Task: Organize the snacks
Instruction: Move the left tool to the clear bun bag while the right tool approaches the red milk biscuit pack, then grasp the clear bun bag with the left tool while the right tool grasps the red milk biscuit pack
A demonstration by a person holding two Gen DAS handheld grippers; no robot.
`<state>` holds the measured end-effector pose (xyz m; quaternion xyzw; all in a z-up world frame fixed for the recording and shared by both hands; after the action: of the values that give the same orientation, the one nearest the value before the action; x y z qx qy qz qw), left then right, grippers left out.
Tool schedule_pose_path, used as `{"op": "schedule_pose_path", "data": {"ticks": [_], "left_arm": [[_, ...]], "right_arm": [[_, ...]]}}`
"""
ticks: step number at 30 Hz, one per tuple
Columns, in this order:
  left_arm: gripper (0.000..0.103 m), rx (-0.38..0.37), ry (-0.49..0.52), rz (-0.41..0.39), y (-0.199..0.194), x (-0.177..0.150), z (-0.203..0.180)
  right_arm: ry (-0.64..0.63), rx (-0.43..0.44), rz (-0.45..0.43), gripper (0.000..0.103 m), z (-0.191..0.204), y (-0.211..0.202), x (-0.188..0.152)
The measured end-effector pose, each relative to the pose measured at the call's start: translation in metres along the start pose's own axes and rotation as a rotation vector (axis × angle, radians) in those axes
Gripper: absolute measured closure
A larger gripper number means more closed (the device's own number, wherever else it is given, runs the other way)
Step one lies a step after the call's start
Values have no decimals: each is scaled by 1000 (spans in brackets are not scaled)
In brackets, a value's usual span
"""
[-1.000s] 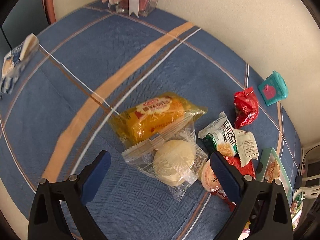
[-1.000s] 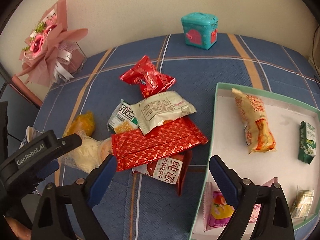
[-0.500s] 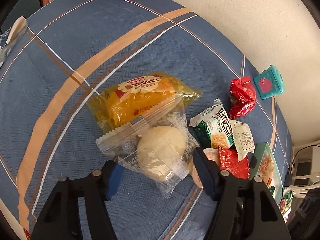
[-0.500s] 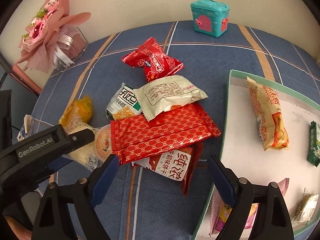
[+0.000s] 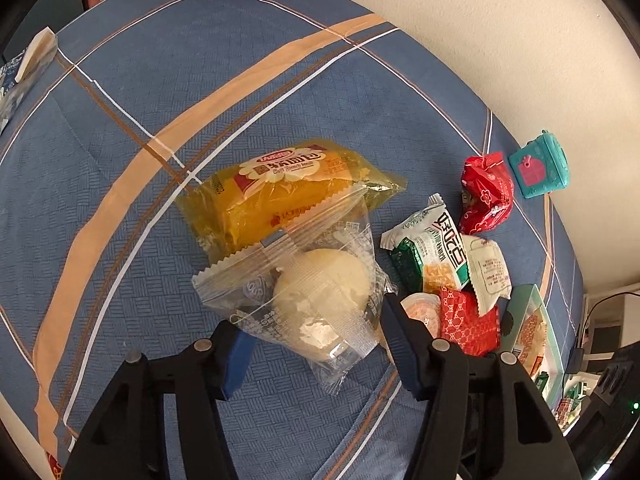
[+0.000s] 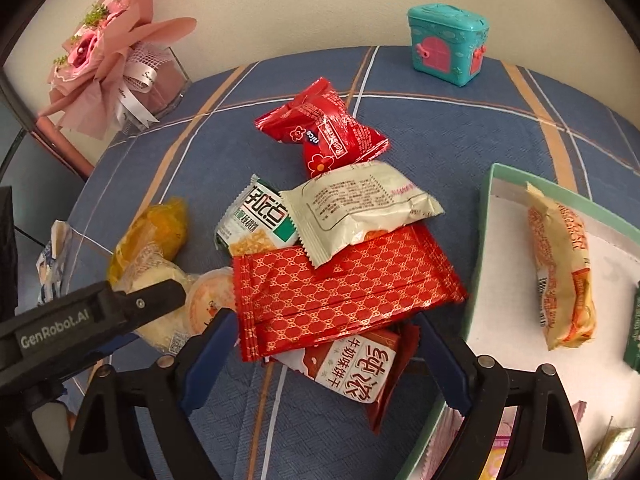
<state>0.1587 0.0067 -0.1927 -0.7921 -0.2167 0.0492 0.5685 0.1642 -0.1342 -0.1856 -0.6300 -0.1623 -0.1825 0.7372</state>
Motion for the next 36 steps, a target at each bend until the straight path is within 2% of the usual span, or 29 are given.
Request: {"op": "schedule_pose_path", "data": {"ticks": [11,15,19,26,36], "left_arm": [[42,-23,-34,23,-4,1,5],[42,-22,-37,24,-4,1,7],[42,-18,-31,22,-6,-2,9],[42,-21,-45,23,-4,-1,10],[42,-22,-44,25,-5,-2,11]], "right_arm": [[49,111,59,13,8,-1,-20],[78,142,83,16,9,-3,-30],[83,106,58,19,-1,-10,-32],[-26,14,34,19,-4,-11,-22],[-5,73,18,21,-6,-11,-16]]}}
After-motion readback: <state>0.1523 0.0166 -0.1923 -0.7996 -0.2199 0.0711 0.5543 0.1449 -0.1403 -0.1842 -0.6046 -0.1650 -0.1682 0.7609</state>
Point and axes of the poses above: each gripper's, at about its wrist camera, not at the fingertips, and y roughly the way its jaws point, z to its left, x to its top, the point moved 9 cm from there along y, roughly the way its jaws point, and after that the axes turned 7 degrees about -y, right-handed, at the moved point
